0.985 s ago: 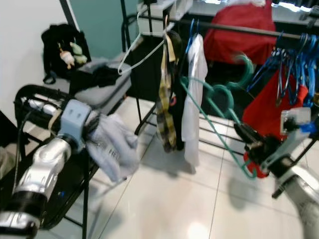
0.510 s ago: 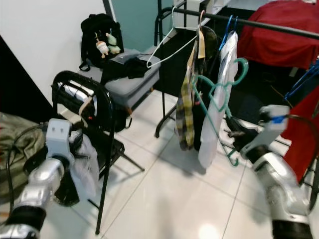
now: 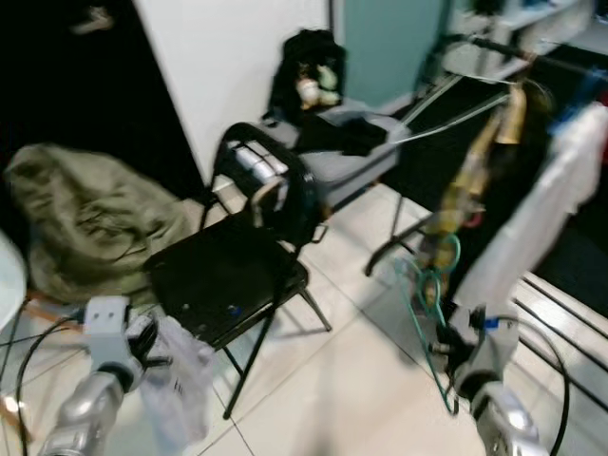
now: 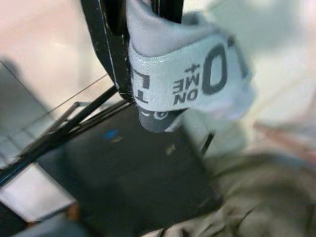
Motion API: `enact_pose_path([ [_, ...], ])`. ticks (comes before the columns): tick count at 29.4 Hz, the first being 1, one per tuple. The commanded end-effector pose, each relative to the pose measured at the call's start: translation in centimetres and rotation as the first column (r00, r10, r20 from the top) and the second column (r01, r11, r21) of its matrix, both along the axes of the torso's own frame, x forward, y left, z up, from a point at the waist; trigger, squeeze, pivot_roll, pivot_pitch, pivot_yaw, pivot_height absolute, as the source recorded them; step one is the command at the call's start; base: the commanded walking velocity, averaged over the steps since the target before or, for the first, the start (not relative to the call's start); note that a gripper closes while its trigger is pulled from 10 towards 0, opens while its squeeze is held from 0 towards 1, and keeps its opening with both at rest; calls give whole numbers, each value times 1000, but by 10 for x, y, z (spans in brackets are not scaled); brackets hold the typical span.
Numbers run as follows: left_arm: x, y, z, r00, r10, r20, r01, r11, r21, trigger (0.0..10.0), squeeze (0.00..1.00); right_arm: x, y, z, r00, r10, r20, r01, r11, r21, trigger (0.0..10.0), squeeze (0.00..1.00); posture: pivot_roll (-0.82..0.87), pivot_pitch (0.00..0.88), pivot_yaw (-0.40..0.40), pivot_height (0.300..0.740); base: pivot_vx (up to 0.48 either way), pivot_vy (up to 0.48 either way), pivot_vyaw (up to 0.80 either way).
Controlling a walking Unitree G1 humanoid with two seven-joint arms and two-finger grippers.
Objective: Hang hanger
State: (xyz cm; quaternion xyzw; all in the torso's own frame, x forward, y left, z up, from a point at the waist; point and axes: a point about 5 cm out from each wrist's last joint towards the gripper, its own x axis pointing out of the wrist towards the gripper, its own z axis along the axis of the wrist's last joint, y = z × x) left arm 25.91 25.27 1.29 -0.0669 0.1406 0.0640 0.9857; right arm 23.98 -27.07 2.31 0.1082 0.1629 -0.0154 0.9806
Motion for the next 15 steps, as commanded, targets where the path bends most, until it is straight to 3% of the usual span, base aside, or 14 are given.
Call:
enact_pose_path([
  [1, 3, -6, 0, 999, -35, 7, 35, 999, -28, 10000, 0, -2, -3, -2, 1000, -10, 6, 10, 1000, -11, 10000, 0, -16, 100, 18, 740, 0, 0, 750],
  [4, 5, -20, -3, 985, -172, -21, 172, 985, -31, 10000, 0, 3, -2, -2, 1000, -3, 12, 3, 1000, -23, 10000, 0, -14, 87, 20, 740, 0, 0, 750],
  [15, 16, -24, -2, 984, -177, -27, 176, 984, -33, 10000, 0, 15, -4, -6, 1000, -17, 2, 17, 999, -52, 10000, 0, -27, 57, 7, 740, 0, 0, 750],
])
